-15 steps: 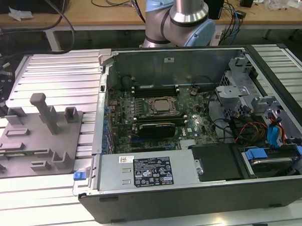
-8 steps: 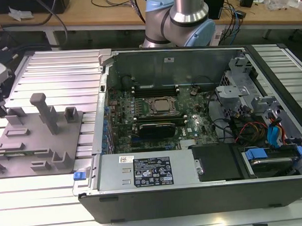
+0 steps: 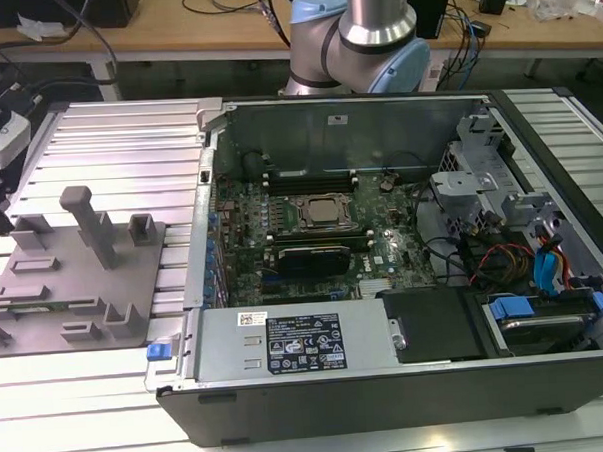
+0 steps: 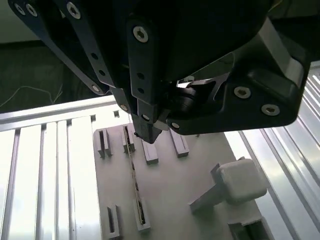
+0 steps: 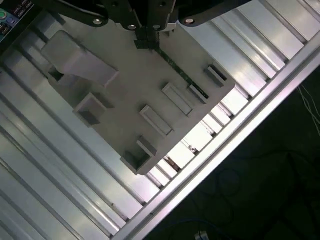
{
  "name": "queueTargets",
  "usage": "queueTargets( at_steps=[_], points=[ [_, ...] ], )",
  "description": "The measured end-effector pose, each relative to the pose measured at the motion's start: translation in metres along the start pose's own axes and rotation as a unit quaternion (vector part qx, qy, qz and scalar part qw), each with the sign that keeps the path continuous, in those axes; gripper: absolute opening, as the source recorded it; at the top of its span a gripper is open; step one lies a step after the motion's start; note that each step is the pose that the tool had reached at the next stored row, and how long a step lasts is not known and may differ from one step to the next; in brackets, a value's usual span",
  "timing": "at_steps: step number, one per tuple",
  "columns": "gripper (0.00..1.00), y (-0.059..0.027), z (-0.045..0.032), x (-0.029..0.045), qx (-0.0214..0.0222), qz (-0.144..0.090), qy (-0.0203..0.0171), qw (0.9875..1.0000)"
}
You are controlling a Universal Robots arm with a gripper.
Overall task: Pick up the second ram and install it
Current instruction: 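Pick up the second ram and move it above second insertion slot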
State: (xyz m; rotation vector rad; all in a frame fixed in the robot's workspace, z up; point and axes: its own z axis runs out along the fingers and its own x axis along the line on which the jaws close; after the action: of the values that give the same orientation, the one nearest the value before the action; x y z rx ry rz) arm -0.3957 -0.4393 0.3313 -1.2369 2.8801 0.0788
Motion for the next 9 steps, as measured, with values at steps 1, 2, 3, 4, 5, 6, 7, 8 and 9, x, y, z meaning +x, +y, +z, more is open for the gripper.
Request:
queueTargets(
  at_steps=[1,2,3,4,5,6,7,8,9],
  points=[
    [0.08,0.0000,0.0002,0.0000,-0.0005,-0.021,0.0010,0.9998],
    [0.08,0.0000,0.0003,0.0000,-0.0009,-0.035,0.0016,0.9994],
    [0.08,0.0000,0.0004,0.0000,-0.0011,-0.046,0.0020,0.9990],
    [0.08,0.0000,0.0007,0.0000,-0.0017,-0.068,0.0030,0.9976],
    [0.08,0.0000,0.0009,0.0000,-0.0022,-0.086,0.0038,0.9963],
    [0.08,0.0000,0.0010,0.0000,-0.0025,-0.101,0.0044,0.9949],
    [0.08,0.0000,0.0012,0.0000,-0.0031,-0.122,0.0054,0.9926],
    [0.08,0.0000,0.0015,0.0000,-0.0036,-0.143,0.0063,0.9896],
    [0.08,-0.0001,0.0017,0.0000,-0.0042,-0.166,0.0073,0.9861]
  ],
)
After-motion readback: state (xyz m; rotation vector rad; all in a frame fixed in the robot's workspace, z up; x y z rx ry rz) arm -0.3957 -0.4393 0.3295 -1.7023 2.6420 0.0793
